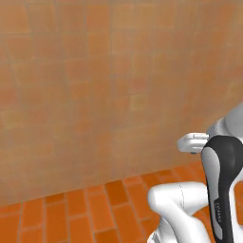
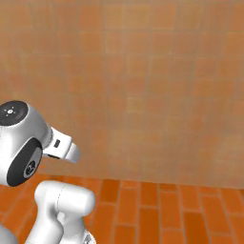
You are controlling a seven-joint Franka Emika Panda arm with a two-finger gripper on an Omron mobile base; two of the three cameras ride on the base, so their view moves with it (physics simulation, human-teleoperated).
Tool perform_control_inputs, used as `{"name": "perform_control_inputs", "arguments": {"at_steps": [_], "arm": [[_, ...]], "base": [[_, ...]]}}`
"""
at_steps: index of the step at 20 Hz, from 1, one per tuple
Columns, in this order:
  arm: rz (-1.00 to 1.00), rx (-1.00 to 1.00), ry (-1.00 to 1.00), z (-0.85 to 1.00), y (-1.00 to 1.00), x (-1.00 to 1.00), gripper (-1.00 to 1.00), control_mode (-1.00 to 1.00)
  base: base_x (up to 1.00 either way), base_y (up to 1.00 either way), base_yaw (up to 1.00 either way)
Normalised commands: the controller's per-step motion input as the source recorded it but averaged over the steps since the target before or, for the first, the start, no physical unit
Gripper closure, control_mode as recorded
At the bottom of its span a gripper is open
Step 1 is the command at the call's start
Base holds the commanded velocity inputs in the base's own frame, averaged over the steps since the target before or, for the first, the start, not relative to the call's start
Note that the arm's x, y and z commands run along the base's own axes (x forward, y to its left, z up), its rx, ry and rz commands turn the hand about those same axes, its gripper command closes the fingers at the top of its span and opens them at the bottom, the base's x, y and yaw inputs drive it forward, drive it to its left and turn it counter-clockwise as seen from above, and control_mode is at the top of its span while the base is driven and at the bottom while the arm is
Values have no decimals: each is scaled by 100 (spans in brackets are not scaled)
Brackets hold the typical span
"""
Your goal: Take the strawberry from the fridge and place it on top of the pancake, located on the dining counter.
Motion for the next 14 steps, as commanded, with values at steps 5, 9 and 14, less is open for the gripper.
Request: {"name": "perform_control_inputs", "arguments": {"at_steps": [5, 9, 14], "arm": [[0, 0, 0, 0, 0, 0, 100, 100], [0, 0, 0, 0, 0, 0, 100, 100], [0, 0, 0, 0, 0, 0, 100, 100]], "base": [[100, -53, -33], [92, -66, -51], [78, -54, -59]]}}
